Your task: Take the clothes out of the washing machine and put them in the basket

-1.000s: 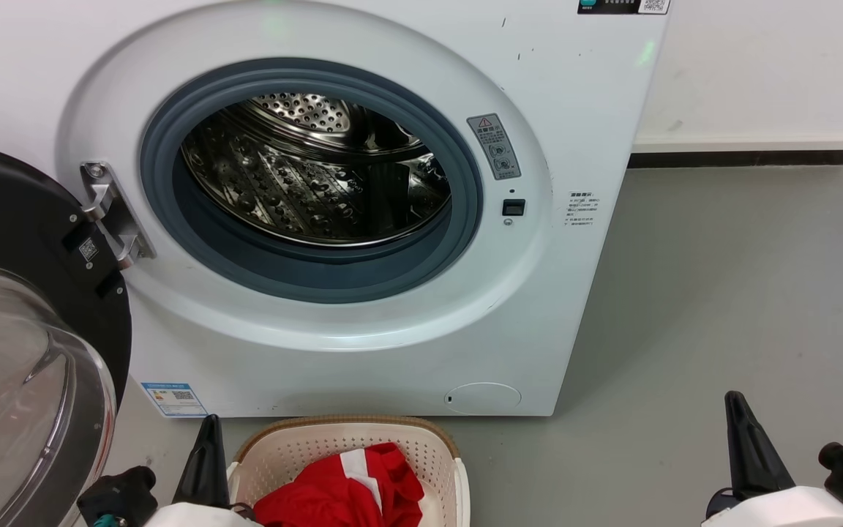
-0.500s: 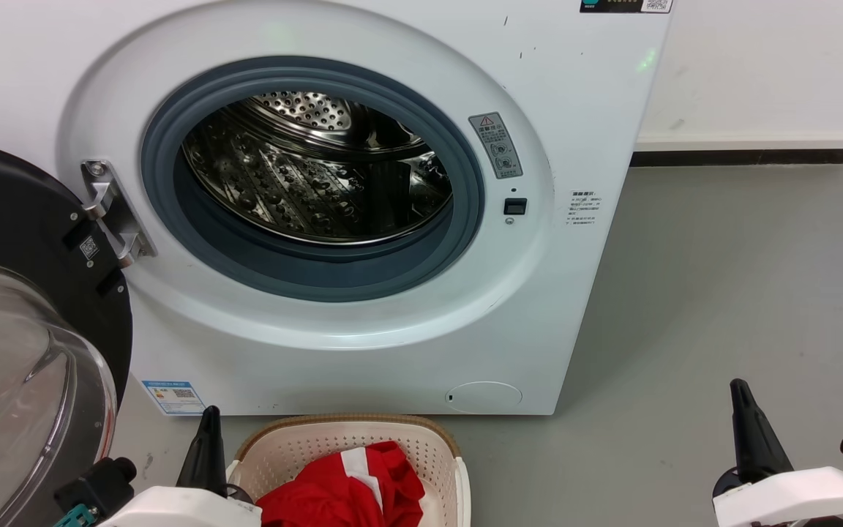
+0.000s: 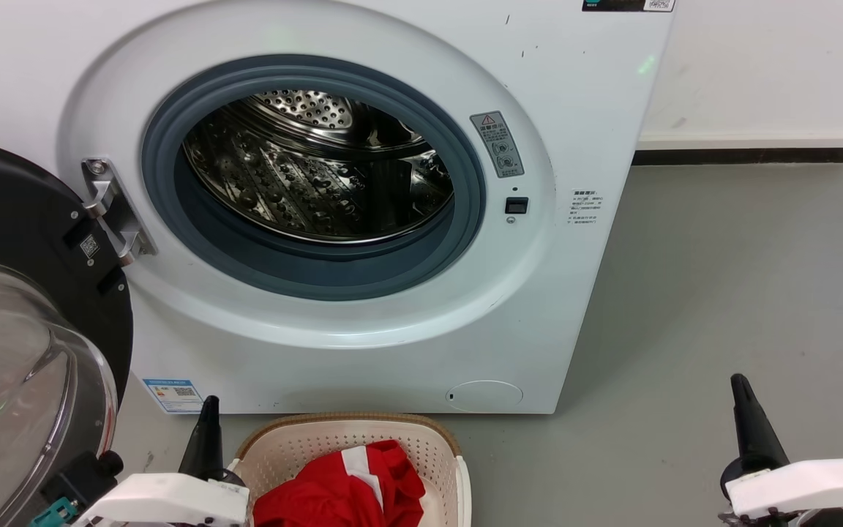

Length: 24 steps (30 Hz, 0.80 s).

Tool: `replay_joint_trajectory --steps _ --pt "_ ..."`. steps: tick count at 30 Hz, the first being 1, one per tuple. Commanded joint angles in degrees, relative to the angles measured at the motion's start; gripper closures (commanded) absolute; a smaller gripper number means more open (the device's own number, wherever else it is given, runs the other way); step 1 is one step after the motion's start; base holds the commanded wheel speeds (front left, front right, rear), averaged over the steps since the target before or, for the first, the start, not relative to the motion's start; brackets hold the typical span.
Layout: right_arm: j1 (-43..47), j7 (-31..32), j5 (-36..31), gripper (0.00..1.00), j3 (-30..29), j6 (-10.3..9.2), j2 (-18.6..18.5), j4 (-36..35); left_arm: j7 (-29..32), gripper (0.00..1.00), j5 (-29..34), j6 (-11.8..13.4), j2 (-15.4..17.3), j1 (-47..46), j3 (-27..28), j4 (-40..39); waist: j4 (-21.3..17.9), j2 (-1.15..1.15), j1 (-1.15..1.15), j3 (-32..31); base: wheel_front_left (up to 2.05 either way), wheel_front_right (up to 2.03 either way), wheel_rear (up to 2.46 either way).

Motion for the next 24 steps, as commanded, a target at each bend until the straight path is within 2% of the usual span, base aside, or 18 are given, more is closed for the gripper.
replay_joint_trajectory --steps 1,24 --pt "-2.1 0.6 2.7 1.0 -0.2 0.01 -0.3 -0.3 0.5 1.0 -2.5 -0.4 0.2 -1.7 0.5 -0.3 0.0 0.0 0.0 0.0 0.0 0.0 0.0" --pt "-4.1 4.2 18.2 1.0 -0.8 0.0 -0.3 1.0 4.1 1.0 -17.0 -2.0 -0.2 -4.0 1.9 1.2 0.2 0.0 0.0 0.3 0.0 0.0 0.0"
